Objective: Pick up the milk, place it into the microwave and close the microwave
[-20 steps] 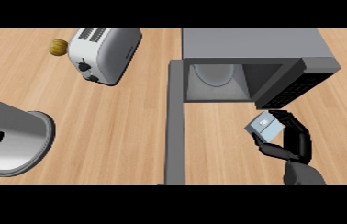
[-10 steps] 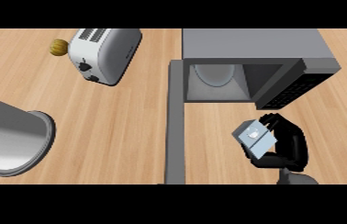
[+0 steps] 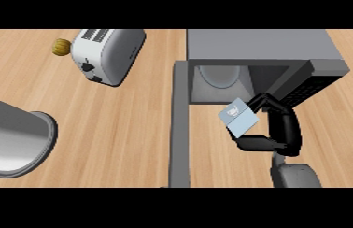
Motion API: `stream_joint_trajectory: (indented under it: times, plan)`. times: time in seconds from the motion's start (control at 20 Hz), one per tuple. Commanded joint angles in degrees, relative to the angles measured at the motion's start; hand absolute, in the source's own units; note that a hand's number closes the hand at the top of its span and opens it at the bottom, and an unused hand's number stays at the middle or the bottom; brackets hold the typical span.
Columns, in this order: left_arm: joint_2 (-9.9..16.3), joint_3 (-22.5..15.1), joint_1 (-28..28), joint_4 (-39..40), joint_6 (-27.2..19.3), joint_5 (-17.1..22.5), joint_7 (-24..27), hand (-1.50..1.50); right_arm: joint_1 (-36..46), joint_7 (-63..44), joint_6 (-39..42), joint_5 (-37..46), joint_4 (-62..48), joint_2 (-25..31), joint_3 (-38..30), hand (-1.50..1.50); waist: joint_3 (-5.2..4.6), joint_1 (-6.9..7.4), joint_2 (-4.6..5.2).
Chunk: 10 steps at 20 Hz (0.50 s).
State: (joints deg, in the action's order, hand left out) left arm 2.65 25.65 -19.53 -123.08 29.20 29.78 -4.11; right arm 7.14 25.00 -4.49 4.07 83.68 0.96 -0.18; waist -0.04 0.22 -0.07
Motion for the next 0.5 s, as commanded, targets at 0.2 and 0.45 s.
stream_joint_trajectory:
  times: [0.2,0.45]
  plan:
    - [0.41,1.37,2.48,3.68,0.67,-0.99,0.32,-1.5,15.38,-6.58,-4.24,2.5,-11.78,1.58,-3.41,1.5,0.03,0.21,0.13]
    - [3.98,4.77,2.34,5.57,3.0,4.09,0.07,-1.5,28.27,-1.93,-6.94,2.71,-28.49,0.44,-6.47,1.5,0.05,1.16,0.35]
